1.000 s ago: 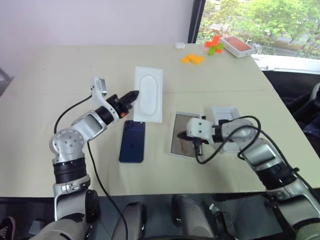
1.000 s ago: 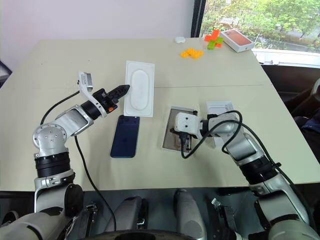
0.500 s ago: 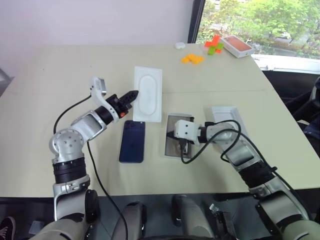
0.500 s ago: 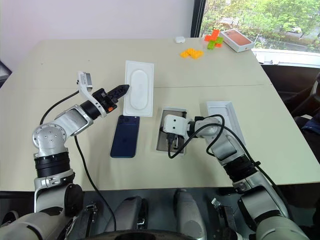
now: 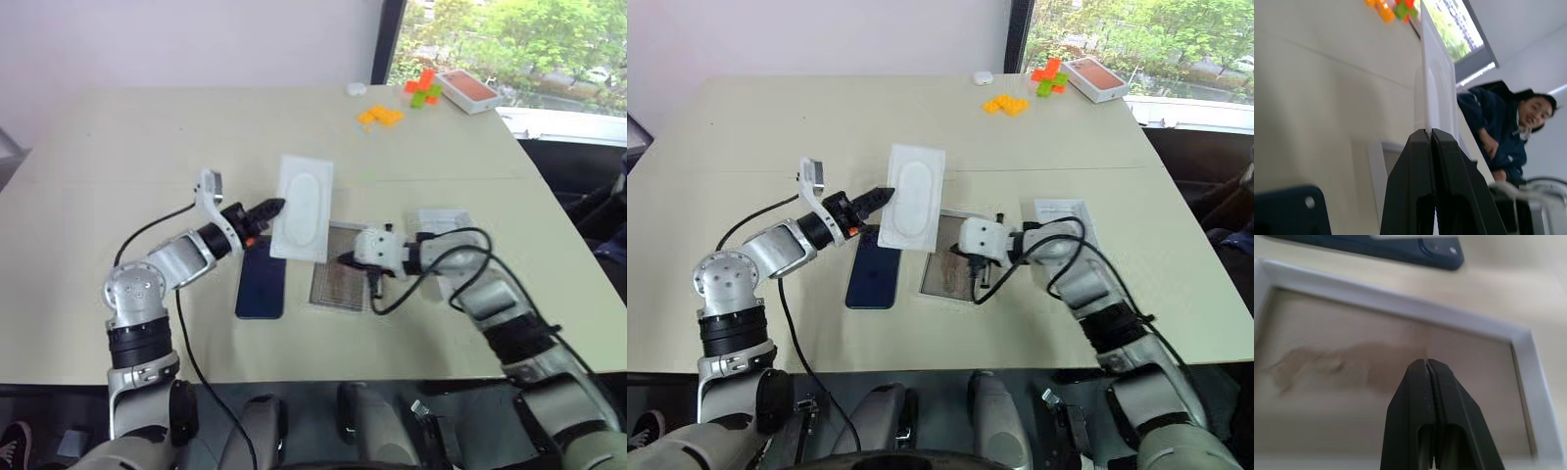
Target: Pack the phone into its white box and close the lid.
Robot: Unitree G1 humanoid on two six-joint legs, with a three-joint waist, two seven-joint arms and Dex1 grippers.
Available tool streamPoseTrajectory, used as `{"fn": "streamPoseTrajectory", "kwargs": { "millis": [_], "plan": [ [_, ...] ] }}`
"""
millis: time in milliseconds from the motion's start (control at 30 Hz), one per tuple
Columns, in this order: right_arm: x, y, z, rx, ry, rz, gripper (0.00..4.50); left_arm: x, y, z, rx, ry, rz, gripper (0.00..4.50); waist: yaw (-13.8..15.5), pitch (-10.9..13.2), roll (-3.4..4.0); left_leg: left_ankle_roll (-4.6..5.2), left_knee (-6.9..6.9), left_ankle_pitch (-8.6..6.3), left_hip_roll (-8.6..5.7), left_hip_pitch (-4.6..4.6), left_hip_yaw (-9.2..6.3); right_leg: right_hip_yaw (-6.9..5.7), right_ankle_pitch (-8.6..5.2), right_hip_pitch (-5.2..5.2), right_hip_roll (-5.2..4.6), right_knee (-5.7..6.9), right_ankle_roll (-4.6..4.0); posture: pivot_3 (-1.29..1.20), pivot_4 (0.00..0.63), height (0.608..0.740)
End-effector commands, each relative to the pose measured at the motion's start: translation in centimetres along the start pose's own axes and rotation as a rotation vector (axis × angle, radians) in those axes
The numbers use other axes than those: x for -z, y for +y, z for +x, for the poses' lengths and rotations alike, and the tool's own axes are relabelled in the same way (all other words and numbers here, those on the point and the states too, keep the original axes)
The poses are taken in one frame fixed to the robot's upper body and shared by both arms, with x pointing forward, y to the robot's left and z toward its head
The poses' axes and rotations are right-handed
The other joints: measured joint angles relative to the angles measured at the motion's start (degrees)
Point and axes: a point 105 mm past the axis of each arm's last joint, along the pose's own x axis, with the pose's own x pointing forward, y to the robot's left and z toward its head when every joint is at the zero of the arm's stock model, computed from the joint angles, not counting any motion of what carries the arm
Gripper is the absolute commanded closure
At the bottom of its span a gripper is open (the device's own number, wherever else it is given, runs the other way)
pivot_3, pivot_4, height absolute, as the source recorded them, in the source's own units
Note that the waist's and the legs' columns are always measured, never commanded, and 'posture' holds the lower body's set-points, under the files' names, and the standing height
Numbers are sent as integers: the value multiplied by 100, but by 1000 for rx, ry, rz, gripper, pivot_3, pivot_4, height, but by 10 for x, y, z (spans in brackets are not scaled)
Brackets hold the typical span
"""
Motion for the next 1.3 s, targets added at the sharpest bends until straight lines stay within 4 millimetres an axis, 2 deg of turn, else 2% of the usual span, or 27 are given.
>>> {"fn": "streamPoseTrajectory", "kwargs": {
  "millis": [33,100,233,300,333,400,533,667,867,967,1267,1300],
  "plan": [
    [-35,-5,-40,-8,-156,108,4213,8,-14,0,51,42,-2,4500,-14,0,-1,0,0,0,0,0,0,0,0,0,0,0,0,0,150,740],
    [-40,-5,-49,-5,-185,162,3586,11,-13,0,50,55,-9,4500,-46,0,-1,0,1,0,1,3,5,1,0,2,0,-2,0,0,150,740],
    [-36,-5,-65,16,-169,203,1603,27,-16,7,57,93,-46,4500,-25,-1,0,0,0,0,12,14,6,2,-3,7,19,-1,-2,0,150,740],
    [-31,-8,-71,43,-151,210,480,35,-11,11,10,97,-66,4500,-22,-1,0,0,0,0,11,9,6,2,-3,6,19,-2,-2,0,150,740],
    [-28,-10,-75,61,-138,211,72,36,-4,12,-44,80,-67,4500,-19,-1,-1,0,0,0,10,8,9,6,-2,5,14,-3,-1,0,150,740],
    [-23,-15,-77,97,-120,202,18,37,6,14,-114,56,-96,4500,-18,0,-2,0,0,0,4,6,13,8,-2,5,6,-7,-1,0,150,740],
    [-21,-19,-73,117,-121,186,18,45,20,14,-214,74,-41,4500,-25,-1,-2,0,1,0,3,9,19,12,-2,6,8,-9,0,0,150,740],
    [-28,-23,-65,123,-167,186,18,54,8,21,-146,96,-71,4500,-23,-1,-2,0,1,0,6,8,17,11,-2,5,16,-9,-1,0,150,740],
    [-28,-26,-63,128,-165,177,18,64,0,22,-110,133,-82,4500,-16,-1,-2,0,1,0,5,5,16,11,-2,5,11,-10,-1,0,150,740],
    [-25,-28,-64,140,-152,166,18,74,-2,22,-120,160,-67,4500,-19,-1,-2,0,1,0,5,5,16,12,-2,5,10,-10,-1,0,150,740],
    [-24,-29,-62,148,-145,151,18,80,-4,30,-132,167,-70,4500,-20,-1,-2,0,1,0,4,5,16,11,-2,5,11,-10,-1,0,150,740],
    [-24,-30,-62,152,-141,148,3,79,-4,30,-128,168,-72,4194,-21,-1,-2,0,1,0,4,5,16,11,-2,5,12,-10,-1,0,150,740]
  ]
}}
